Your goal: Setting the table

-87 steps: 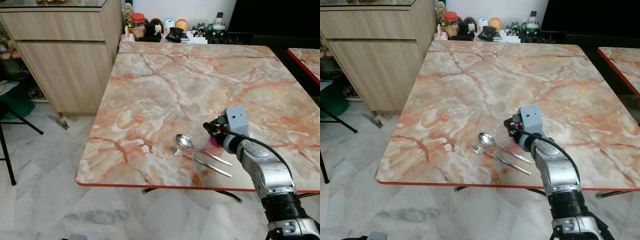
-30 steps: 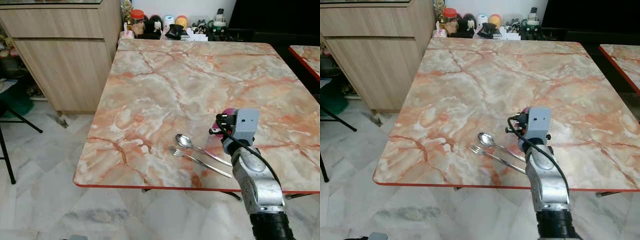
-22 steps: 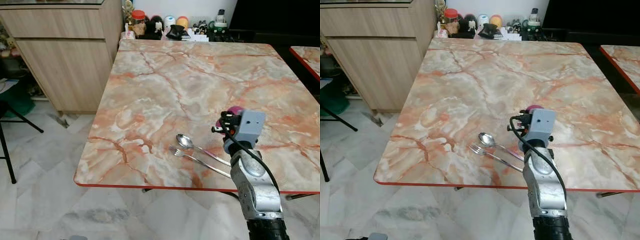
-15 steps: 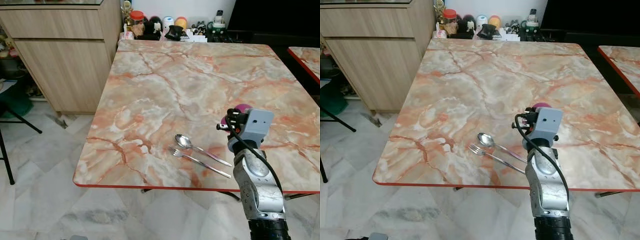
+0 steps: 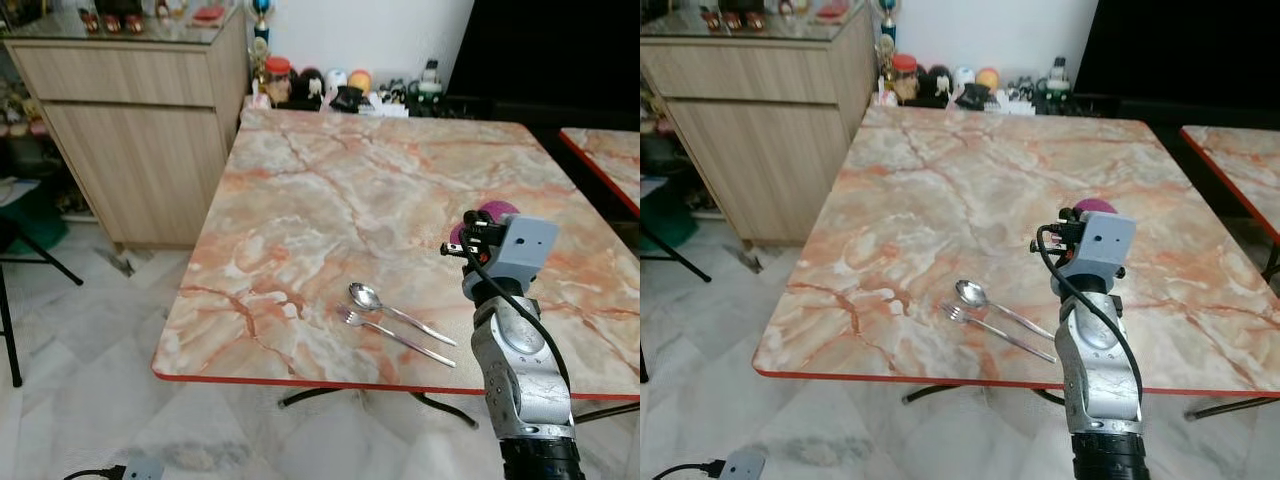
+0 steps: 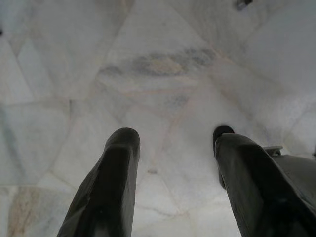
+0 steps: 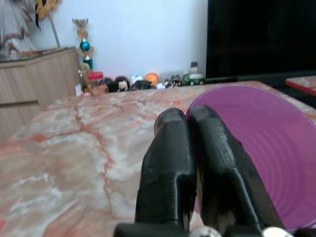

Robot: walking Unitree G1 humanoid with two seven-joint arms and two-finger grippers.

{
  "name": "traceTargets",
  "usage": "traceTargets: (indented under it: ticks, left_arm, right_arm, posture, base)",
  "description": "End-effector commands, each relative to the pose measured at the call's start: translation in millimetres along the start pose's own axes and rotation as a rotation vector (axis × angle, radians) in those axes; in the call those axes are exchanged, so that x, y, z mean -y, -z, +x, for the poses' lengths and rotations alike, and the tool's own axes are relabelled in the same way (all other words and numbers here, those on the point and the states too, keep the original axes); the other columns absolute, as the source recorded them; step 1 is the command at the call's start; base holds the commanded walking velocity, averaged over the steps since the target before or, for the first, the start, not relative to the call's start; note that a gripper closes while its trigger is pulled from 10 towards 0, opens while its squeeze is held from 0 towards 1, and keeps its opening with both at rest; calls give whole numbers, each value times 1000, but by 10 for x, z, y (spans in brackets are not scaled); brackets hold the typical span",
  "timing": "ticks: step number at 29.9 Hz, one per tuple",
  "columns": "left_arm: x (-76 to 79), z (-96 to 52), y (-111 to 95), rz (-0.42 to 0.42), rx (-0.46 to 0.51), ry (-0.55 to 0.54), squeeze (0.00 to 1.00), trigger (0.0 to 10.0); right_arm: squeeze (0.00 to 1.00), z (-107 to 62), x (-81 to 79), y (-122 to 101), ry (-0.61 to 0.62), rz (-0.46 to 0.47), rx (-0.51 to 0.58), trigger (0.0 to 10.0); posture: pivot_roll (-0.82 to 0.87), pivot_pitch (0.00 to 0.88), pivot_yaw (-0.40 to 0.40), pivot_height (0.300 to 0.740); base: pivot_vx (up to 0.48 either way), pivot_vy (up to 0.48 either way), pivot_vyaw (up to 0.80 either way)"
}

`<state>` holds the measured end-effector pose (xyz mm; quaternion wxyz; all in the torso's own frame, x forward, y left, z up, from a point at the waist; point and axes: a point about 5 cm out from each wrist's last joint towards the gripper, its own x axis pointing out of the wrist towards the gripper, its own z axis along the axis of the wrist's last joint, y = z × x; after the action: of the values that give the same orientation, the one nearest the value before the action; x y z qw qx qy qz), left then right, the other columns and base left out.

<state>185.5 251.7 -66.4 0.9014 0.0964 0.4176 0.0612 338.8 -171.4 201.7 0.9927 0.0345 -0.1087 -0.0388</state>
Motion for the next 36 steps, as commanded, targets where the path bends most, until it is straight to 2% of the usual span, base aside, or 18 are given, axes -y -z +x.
traceTargets:
  ticks: [1,6,13,22,29,36]
  left_arm:
    - [-23,-18,84,5,-34,-9,0,10000]
    - [-20,-25,109,17,-37,-12,0,10000]
    - [27,-32,136,10,-40,-3,0,10000]
    - [7,-60,222,20,-57,-1,0,10000]
    - [-42,-74,257,26,-68,-8,0,10000]
    - [-17,-73,260,30,-70,-2,0,10000]
  right_arm:
    - [0,2,43,-21,20,5,15,10000]
    - [0,-31,46,-21,27,7,20,10000]
    - [0,-38,66,-52,52,9,24,10000]
    - [0,-58,-22,-10,40,17,-3,10000]
    - [0,-71,34,-17,53,2,-6,10000]
    - [0,-79,56,-4,63,-8,-18,10000]
  posture:
    - [12,0,-27,740]
    - [2,0,-25,740]
    - [-6,65,-19,740]
    - [8,115,-11,740]
    - [2,135,-1,740]
    - [1,137,2,740]
  base:
    - [0,0,0]
    - [0,-147,0]
    - [0,-466,0]
    - [0,-467,0]
    - [0,-466,0]
    - [0,-466,0]
